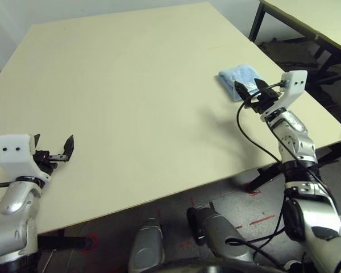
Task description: Fold the towel and set it aside.
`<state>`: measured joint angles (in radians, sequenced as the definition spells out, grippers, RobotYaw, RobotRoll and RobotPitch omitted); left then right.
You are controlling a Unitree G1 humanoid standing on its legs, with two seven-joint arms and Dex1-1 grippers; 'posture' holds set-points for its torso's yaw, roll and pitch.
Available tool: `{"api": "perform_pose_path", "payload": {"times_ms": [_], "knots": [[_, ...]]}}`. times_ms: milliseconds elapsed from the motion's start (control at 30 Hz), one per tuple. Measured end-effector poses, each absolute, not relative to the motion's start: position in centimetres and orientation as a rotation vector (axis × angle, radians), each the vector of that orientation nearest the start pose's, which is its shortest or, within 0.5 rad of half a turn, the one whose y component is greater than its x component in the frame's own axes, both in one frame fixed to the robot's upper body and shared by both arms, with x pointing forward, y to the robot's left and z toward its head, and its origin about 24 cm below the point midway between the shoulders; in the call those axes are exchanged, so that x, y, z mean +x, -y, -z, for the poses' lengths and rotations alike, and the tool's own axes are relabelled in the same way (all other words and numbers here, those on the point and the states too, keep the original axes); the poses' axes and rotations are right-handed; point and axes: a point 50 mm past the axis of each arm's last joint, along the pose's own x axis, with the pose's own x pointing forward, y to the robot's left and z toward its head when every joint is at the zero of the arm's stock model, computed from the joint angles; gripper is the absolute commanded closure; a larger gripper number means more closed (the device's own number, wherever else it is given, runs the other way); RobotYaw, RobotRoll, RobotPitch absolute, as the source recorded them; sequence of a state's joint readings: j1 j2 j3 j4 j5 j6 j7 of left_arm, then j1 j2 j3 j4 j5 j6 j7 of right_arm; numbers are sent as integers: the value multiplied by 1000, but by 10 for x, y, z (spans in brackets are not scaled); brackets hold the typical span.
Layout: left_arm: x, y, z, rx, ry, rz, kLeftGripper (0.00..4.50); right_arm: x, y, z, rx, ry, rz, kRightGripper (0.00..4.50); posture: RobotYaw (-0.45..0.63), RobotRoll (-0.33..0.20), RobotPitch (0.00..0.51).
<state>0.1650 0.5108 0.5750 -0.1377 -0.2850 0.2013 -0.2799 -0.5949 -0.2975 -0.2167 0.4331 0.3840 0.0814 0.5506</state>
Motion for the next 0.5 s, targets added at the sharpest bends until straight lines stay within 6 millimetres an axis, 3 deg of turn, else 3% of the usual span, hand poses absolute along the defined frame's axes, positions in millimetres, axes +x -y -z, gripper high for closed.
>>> {"api": "perform_pose_path", "payload": {"times_ms": [500], "knots": [[188, -351, -110, 248, -9, -300, 0, 354, 212, -134, 152, 174, -399, 26, -101, 0, 122]]}}
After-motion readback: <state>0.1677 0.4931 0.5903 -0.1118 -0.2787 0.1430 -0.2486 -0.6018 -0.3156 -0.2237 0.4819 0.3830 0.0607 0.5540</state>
